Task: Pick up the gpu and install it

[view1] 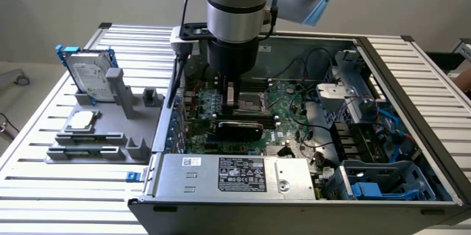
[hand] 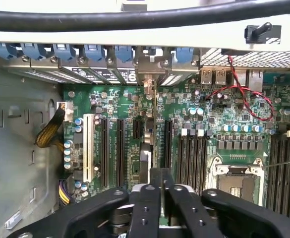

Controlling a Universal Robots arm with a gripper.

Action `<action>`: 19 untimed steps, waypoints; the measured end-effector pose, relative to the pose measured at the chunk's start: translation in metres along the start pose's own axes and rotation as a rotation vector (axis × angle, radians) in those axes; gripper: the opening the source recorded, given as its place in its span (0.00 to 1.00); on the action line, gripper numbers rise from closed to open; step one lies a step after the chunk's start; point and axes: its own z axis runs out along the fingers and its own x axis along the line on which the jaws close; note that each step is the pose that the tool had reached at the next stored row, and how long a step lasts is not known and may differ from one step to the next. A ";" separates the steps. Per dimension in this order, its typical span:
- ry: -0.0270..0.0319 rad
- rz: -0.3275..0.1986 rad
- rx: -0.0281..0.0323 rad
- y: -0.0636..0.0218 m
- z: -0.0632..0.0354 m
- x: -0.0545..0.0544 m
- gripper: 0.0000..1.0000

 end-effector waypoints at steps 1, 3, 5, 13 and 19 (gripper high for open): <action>-0.0005 0.000 0.0001 0.0001 0.0000 0.000 0.14; -0.0006 0.000 0.0001 0.0002 0.0000 0.000 0.11; -0.0004 0.000 -0.0001 0.0003 -0.0002 0.000 0.11; -0.0004 0.000 -0.0001 0.0003 -0.0009 0.000 0.11; -0.0002 0.000 -0.0002 0.0003 0.0002 0.000 0.11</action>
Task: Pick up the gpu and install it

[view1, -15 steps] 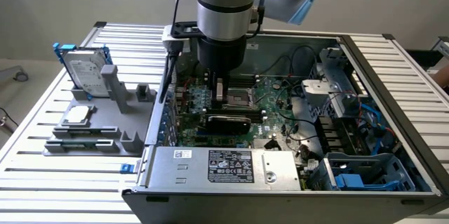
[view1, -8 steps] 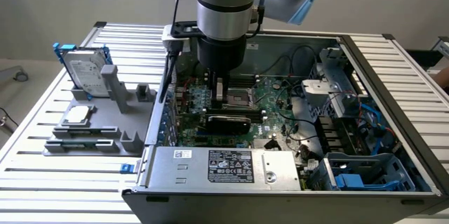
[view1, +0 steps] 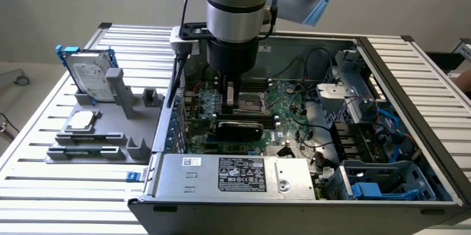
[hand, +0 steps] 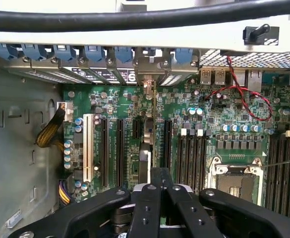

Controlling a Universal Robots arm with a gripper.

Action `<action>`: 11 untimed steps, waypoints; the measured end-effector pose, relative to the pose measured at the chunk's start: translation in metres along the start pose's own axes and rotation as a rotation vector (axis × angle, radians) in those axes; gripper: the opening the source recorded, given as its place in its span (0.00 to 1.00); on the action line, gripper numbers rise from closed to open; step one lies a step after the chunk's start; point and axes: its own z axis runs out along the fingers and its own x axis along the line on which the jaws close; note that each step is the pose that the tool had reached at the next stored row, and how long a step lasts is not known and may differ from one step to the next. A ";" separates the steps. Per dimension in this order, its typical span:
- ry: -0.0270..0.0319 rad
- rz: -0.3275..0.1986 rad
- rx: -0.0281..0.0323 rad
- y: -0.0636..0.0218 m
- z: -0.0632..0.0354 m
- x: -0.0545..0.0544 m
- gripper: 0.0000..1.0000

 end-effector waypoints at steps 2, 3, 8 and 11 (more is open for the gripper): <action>-0.0001 0.000 0.0000 -0.0001 0.0037 0.000 0.11; -0.0001 0.000 0.0000 -0.0002 0.0056 0.000 0.11; -0.0002 0.000 0.0002 -0.0001 0.0145 0.000 0.11; -0.0002 0.000 0.0002 0.0003 0.0183 0.000 0.11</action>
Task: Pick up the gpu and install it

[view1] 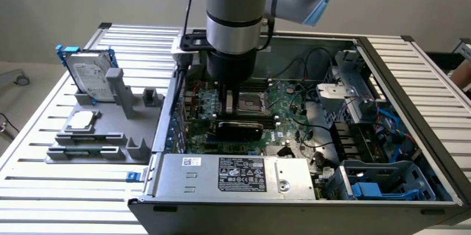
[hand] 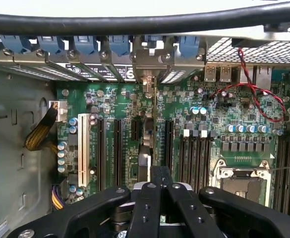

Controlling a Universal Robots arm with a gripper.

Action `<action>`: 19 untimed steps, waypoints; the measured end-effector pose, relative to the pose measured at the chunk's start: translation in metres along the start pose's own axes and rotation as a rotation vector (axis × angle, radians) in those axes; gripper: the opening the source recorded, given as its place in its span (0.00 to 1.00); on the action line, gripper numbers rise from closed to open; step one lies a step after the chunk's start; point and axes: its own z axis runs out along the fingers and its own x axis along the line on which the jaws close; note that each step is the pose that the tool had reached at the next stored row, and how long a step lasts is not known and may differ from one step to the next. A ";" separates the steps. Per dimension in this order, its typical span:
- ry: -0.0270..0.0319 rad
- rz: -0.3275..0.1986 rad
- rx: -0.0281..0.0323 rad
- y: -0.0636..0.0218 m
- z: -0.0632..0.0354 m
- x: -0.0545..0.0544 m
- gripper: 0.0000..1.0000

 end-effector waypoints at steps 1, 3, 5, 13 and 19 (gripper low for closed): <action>0.0001 0.000 0.0000 0.0001 0.0011 0.000 0.11; 0.0000 0.000 0.0000 0.0005 0.0025 0.000 0.11; 0.0002 0.000 -0.0001 0.0006 0.0033 0.000 0.11; 0.0010 0.000 -0.0005 0.0008 0.0074 0.000 0.11; -0.0039 0.000 0.0011 0.0008 0.0049 0.000 0.11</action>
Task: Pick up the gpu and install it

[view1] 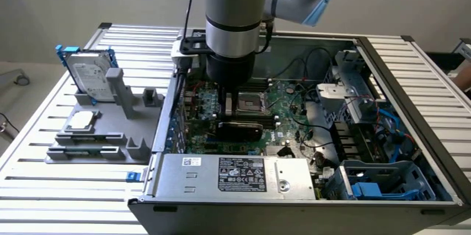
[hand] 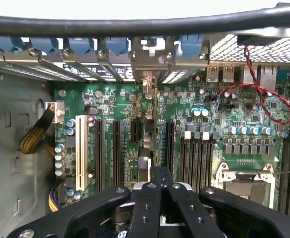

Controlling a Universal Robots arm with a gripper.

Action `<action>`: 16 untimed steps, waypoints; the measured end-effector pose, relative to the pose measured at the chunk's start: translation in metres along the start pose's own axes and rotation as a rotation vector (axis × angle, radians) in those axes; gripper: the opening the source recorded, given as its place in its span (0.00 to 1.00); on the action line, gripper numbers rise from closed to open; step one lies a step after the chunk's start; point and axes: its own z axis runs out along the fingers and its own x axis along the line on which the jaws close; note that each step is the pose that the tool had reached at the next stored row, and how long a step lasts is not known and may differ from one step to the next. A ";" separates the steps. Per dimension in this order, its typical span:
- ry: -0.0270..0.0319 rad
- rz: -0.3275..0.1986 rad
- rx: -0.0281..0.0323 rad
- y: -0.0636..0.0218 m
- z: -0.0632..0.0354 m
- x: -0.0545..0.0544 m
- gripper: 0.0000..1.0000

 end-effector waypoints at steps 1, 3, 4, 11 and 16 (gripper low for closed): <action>0.0011 0.000 -0.0007 0.0002 -0.0044 0.000 0.11; 0.0020 -0.001 -0.0013 0.0005 -0.0135 0.000 0.11; 0.0019 -0.001 -0.0013 0.0006 -0.0178 0.000 0.11; 0.0006 -0.001 -0.0020 0.0018 -0.0364 0.000 0.11; 0.0001 -0.001 -0.0035 0.0018 -0.0364 0.000 0.11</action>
